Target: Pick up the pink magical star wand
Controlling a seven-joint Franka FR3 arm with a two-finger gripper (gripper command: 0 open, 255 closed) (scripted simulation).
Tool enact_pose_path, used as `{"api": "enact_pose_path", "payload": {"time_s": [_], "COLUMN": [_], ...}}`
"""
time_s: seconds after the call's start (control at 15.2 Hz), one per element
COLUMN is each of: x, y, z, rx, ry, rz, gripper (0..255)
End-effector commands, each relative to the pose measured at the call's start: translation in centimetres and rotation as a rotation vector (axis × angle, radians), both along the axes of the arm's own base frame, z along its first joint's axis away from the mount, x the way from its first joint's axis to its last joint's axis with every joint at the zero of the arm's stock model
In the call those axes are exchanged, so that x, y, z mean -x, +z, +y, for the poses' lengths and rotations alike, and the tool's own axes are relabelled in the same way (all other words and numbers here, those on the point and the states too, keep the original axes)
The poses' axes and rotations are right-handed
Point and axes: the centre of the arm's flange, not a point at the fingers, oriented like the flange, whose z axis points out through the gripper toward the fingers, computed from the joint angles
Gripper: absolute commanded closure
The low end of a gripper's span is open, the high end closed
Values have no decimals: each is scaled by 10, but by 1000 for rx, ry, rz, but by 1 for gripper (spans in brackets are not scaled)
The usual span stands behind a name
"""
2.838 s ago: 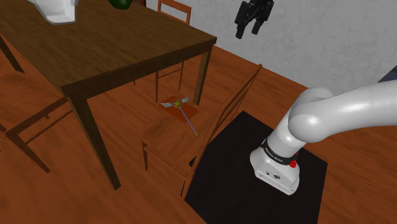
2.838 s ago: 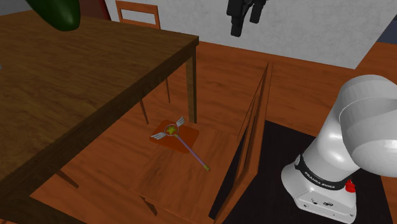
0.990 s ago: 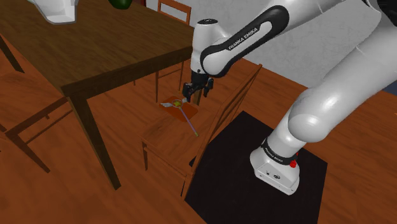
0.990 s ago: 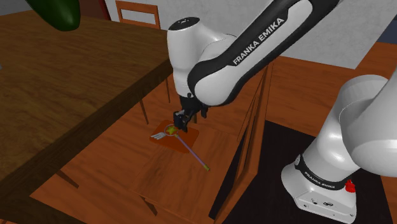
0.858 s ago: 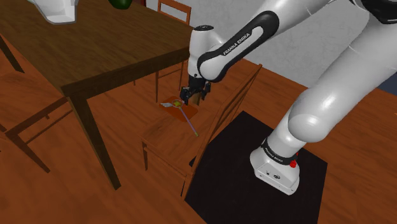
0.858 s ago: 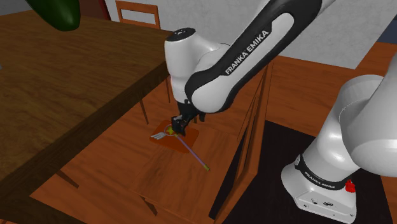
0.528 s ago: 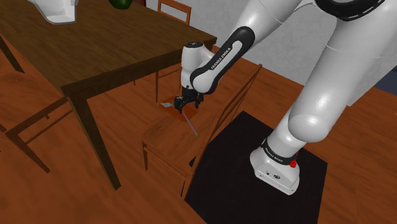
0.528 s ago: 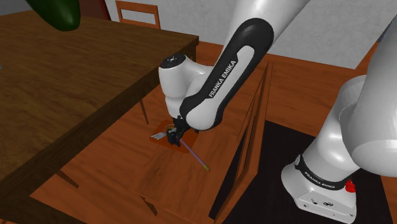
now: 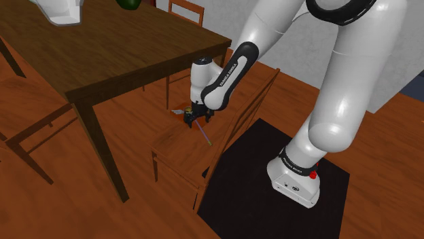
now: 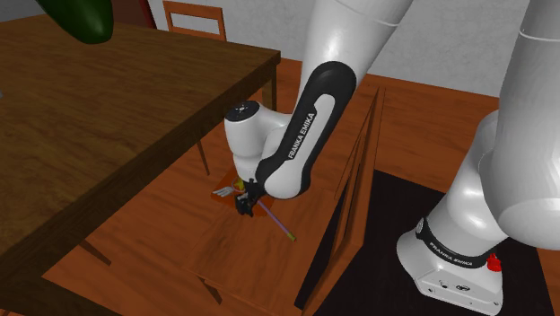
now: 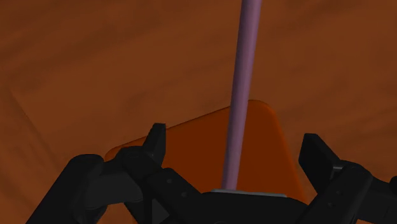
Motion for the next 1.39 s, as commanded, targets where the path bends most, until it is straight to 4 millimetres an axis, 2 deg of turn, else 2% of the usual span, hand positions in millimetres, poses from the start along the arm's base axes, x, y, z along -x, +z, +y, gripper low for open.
{"api": "enact_pose_path", "payload": {"time_s": [0.0,0.07,0.66,1.32], "x": [0,0,0,0], "y": [-4,-4,-4,49], "z": [1,1,1,1], "rx": [0,0,0,0], "ry": [0,0,0,0], "rz": [0,0,0,0], "gripper": [0,255,255,255]}}
